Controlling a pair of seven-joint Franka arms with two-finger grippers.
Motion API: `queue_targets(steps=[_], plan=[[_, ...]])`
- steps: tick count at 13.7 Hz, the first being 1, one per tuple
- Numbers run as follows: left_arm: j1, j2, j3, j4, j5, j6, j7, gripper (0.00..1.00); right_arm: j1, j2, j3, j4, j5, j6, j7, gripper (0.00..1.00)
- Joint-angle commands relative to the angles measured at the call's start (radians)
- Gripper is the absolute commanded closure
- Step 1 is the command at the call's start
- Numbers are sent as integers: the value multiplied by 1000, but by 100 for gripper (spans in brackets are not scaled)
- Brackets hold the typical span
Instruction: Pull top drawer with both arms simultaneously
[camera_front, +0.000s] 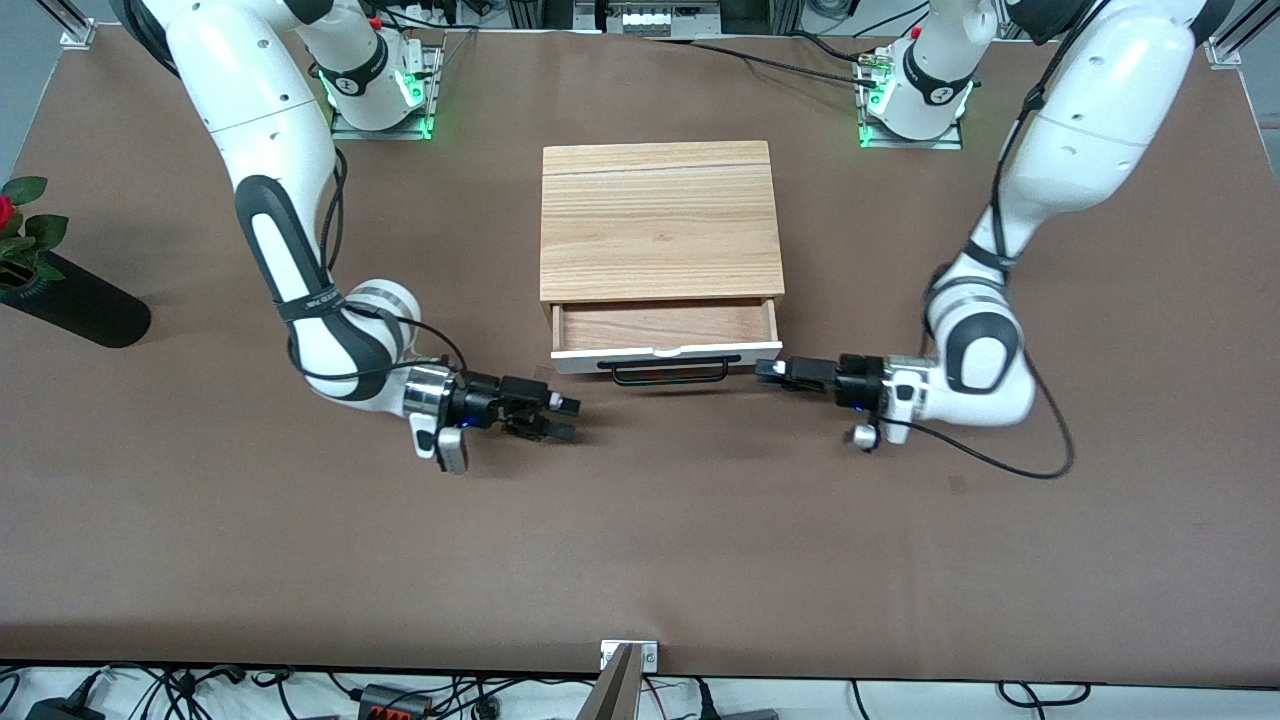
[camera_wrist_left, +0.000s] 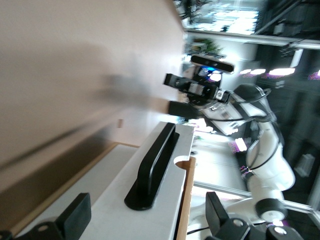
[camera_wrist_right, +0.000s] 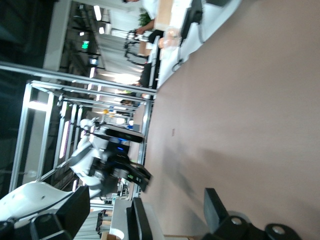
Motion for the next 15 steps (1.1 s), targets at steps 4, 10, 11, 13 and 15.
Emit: queue_targets(steps=[4,10,11,13,15], plan=[[9,-40,3,248,421,-26,-342,0,-6,-44,-106,179,-512,2,641,0],[-30,-102,-11,384,1018,-233,-638,0,7,-196,-248,199,-1063,-10,1015,0],[-39,-132,-13,379,1121,-239,-660,0,7,-217,-250,199,-1190,-24,1079,0],[-62,-205,-13,376,1255,-304,-735,0,-4,-272,-256,199,-1338,-106,1185,0],[-98,-289,-13,379,1385,-358,-769,0,2,-327,-296,199,-1450,-174,1182,0]])
